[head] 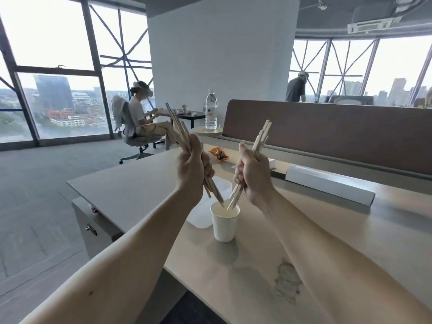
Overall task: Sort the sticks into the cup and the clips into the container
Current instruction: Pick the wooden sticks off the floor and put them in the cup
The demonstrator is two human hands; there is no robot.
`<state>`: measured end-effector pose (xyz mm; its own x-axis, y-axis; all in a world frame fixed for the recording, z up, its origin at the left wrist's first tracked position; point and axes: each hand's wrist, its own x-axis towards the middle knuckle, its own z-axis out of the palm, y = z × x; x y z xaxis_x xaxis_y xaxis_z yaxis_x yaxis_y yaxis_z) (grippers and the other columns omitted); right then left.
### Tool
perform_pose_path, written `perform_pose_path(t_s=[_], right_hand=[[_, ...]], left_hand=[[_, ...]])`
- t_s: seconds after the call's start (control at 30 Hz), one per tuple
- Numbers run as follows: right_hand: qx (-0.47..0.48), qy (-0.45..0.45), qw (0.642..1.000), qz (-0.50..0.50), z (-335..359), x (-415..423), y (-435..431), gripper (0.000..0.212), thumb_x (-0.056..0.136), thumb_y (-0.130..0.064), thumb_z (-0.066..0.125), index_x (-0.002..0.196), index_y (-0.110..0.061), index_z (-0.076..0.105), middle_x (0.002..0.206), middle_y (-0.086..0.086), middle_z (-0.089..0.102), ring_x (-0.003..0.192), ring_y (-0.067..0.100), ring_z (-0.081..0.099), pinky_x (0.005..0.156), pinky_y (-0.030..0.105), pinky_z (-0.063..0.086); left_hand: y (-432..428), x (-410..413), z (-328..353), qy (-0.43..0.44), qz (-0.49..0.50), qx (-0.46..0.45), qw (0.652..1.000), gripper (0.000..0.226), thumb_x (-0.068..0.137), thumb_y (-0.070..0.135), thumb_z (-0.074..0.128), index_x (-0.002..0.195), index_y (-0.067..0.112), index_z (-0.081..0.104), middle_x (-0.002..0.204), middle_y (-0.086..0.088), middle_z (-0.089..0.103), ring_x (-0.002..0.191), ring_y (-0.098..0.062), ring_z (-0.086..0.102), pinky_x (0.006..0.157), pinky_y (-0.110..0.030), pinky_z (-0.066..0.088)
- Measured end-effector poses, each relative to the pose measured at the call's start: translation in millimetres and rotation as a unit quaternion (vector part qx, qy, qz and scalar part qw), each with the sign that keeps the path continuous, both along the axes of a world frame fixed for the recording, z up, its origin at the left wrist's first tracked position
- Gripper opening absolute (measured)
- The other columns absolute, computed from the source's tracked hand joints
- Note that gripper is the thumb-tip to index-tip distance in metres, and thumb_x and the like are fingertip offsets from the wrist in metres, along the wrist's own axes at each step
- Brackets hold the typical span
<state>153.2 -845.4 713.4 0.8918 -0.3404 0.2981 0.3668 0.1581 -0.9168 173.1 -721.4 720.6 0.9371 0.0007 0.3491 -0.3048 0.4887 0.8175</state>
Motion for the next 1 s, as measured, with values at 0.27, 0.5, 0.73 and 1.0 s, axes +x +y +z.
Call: perform_pose_path(t_s=[0.27, 0.5, 0.73, 1.0], right_hand=[[-0.023, 0.030, 0.999, -0.012, -39.2, 25.5, 4.8, 0.046, 0.100, -0.034, 0.054, 0.058, -0.019, 0.041, 0.048, 0.000, 0.037, 0.040, 0.016, 0.034, 0.045, 0.027, 0.032], [-0.116, 0.036, 0.992, -0.034, -62.9, 34.8, 1.0, 0.041, 0.102, -0.035, 0.048, 0.067, -0.013, 0.047, 0.047, -0.003, 0.045, 0.044, 0.016, 0.049, 0.052, 0.034, 0.044], [-0.129, 0.075, 0.987, -0.055, -64.8, 31.4, -2.4, 0.039, 0.102, -0.034, 0.047, 0.069, -0.013, 0.051, 0.064, 0.001, 0.052, 0.056, 0.017, 0.070, 0.057, 0.022, 0.054], [-0.144, 0.082, 0.986, -0.007, -64.7, 29.7, -0.9, 0.025, 0.099, -0.023, 0.054, 0.097, 0.000, 0.065, 0.087, 0.024, 0.069, 0.075, 0.030, 0.074, 0.073, 0.042, 0.062]], left_hand=[[-23.1, 18.3, -43.2, 0.018, 0.015, 0.098, 0.995, 0.053, 0.096, 0.052, 0.047, 0.060, 0.013, 0.042, 0.049, -0.001, 0.038, 0.044, -0.016, 0.039, 0.045, -0.028, 0.037], [-24.7, 22.6, -68.1, 0.003, 0.048, 0.237, 0.970, 0.052, 0.098, 0.052, 0.042, 0.067, 0.010, 0.052, 0.060, -0.005, 0.052, 0.052, -0.013, 0.048, 0.049, -0.025, 0.038], [-25.1, 20.4, -76.1, -0.022, 0.071, 0.294, 0.953, 0.050, 0.102, 0.043, 0.038, 0.064, 0.012, 0.049, 0.054, 0.007, 0.051, 0.053, -0.006, 0.047, 0.057, -0.024, 0.038], [-13.1, 37.8, -92.0, -0.033, 0.054, 0.376, 0.925, 0.053, 0.082, 0.072, 0.041, 0.085, 0.028, 0.071, 0.079, 0.005, 0.074, 0.083, -0.022, 0.071, 0.086, -0.054, 0.052]])
